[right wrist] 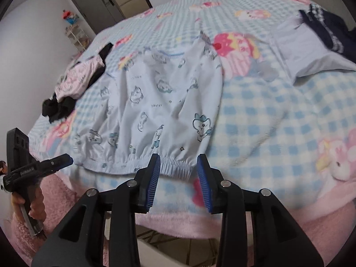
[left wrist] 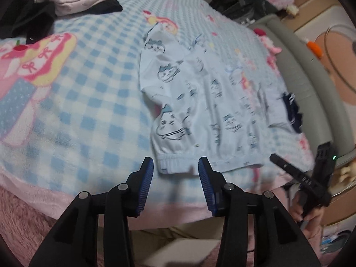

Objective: Fold clothes
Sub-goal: 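Grasp the elastic leg cuffs of the pants with both grippers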

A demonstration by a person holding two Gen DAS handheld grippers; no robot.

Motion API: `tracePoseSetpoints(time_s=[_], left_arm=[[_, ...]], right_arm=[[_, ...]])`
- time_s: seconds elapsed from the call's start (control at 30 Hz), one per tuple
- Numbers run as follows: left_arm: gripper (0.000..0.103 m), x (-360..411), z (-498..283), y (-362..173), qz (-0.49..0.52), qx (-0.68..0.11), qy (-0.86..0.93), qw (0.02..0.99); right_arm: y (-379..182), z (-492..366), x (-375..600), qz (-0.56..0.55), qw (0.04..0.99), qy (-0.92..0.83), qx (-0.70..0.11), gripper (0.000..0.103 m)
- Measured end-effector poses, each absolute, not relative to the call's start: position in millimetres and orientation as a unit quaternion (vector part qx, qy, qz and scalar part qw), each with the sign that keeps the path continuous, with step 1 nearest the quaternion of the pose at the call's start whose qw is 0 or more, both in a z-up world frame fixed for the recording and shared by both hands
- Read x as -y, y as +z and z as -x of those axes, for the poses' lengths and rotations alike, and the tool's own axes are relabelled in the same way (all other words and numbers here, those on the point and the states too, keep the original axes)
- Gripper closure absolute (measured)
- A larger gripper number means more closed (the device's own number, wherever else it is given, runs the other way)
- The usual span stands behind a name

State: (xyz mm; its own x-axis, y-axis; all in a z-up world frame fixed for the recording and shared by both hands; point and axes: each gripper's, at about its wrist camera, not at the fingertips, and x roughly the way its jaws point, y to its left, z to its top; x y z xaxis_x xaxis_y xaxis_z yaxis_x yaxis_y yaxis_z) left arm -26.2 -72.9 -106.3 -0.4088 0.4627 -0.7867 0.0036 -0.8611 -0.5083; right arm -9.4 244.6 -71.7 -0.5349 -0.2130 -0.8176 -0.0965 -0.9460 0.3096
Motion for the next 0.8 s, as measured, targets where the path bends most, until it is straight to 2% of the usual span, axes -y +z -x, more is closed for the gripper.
tracePoseSetpoints(time_s=[0.2,0.27,0.4,0.53,0.67,0.73,0.8], left_arm=[[0.062,81,36,-119,0.532,0.218,0.811,0.111],[0.062,86,36,-118,0.525,0.223,0.814,0.108],[0.060,89,39,-125,0.533,0.246,0.795,0.153],[0.059,83,46,-137,0.543,0.253,0.783,0.169],[0.059,77,54,-146,0.546,0.257,0.779,0.171],[0.059,74,58,-146,0.544,0.261,0.777,0.178],[0.059,71,62,-147,0.542,0.264,0.777,0.182]], right_arm=[[-107,28,-238,-0.509,-0.020,-0.852,0.118,0.069],[-112,23,-251,-0.502,-0.045,-0.854,0.128,0.077],[-113,14,-276,-0.498,-0.069,-0.850,0.155,0.079],[-106,14,-279,-0.490,0.037,-0.837,0.243,0.072],[-113,33,-249,-0.519,0.069,-0.829,0.195,0.060],[-122,42,-239,-0.532,0.061,-0.826,0.174,0.059],[-125,47,-234,-0.534,0.051,-0.826,0.170,0.063]])
